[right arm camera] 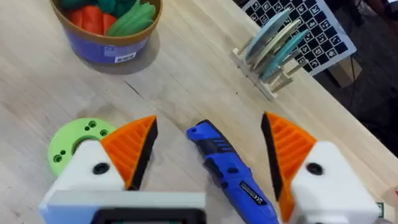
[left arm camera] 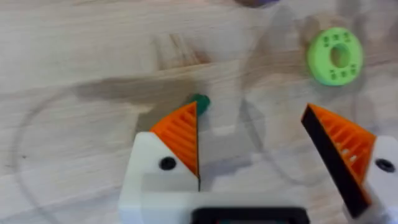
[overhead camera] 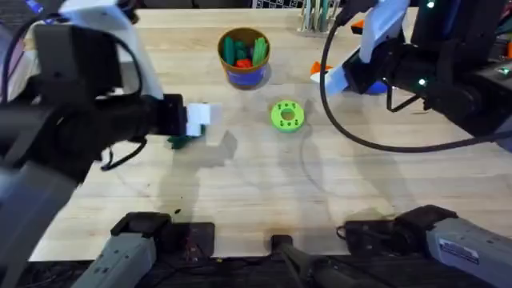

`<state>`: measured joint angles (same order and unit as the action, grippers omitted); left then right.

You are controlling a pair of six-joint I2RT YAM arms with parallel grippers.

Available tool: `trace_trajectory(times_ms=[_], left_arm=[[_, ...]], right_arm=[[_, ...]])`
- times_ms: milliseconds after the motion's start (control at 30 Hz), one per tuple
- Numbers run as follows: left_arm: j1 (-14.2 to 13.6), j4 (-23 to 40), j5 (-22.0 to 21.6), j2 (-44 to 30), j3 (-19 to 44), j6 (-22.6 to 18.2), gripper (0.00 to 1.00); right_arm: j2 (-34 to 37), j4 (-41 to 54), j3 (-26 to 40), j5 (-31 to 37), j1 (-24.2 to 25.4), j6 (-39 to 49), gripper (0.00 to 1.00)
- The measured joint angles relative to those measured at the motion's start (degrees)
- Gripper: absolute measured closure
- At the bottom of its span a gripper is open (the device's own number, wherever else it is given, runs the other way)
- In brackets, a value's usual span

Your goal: Pick up the gripper from the table and insert it into the empty holder that is missing its gripper. Then pick up a screw, insert it into the mounting hole, and use the screwdriver to tighten it. Finally, clean up the table by picking up the vegetable and placing it into the bucket.

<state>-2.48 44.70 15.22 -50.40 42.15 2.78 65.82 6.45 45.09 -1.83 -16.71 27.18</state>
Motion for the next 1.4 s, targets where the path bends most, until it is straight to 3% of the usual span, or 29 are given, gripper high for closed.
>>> trace_trajectory(times_ms=[133, 167, 367, 467, 600, 700, 733, 767, 933, 967, 1067, 1167, 1267, 1400], left_arm=[[0.0, -0.32, -1.63, -6.68, 0.07, -3.11, 0.014], [0.0, -0.32, -4.76, -11.48, 0.07, -8.44, 0.014], [0.0, 0.54, -9.11, -18.82, 0.07, -21.91, 0.014], [0.0, 0.57, -9.9, -21.67, 0.07, -26.83, 0.013], [0.0, 0.48, -10.57, -25.86, 0.07, -30.34, 0.014], [0.0, 0.19, -10.74, -29.01, 0.22, -31.57, 0.013], [0.0, 0.25, -10.68, -29.37, 0.67, -31.72, 0.069], [0.0, 0.02, -10.63, -29.61, 0.87, -31.98, 0.179], [-0.33, 0.07, -9.85, -29.89, 1.25, -32.65, 0.946], [-0.53, 0.01, -10.79, -29.96, 2.01, -32.76, 0.989], [-0.44, 0.62, -11.77, -30.24, 5.73, -31.96, 0.985], [-0.42, -0.6, -10.59, -30.22, 13.98, -29.62, 0.986], [-0.35, -8.48, -4.91, -30.14, 22.72, -26.71, 0.986], [-0.66, -21.37, 3.46, -29.63, 26.1, -23.19, 0.987]], right_arm=[[0.0, -0.01, 0.0, 0.0, 0.0, -0.02, 0.01], [0.0, -0.01, -0.01, 0.0, 0.0, -0.02, 0.01], [0.0, 0.07, -0.01, 0.0, 0.0, -0.02, 0.01], [0.0, 0.07, 0.01, -0.01, 0.0, -0.02, 0.009], [0.0, 0.07, -0.01, 0.0, 0.0, -0.04, 0.01], [0.0, 0.07, -0.01, 0.0, 0.0, -0.17, 0.01], [0.0, 0.07, -0.01, -0.02, 0.0, -0.17, 0.009], [0.0, 0.07, 0.0, -0.01, 0.0, -0.18, 0.01], [0.0, 0.44, 0.01, -0.02, 0.0, -0.2, 0.01], [0.0, 1.25, -0.01, -0.02, 0.0, -0.2, 0.012], [0.0, 1.97, -0.01, -0.02, 0.0, -0.2, 0.01], [0.0, 2.19, -0.01, -0.02, 0.0, -0.2, 0.01], [-0.02, 2.21, -0.01, -0.02, 0.0, -0.2, 0.01], [0.0, 2.35, -0.01, -0.02, 0.0, -0.2, 0.01]])
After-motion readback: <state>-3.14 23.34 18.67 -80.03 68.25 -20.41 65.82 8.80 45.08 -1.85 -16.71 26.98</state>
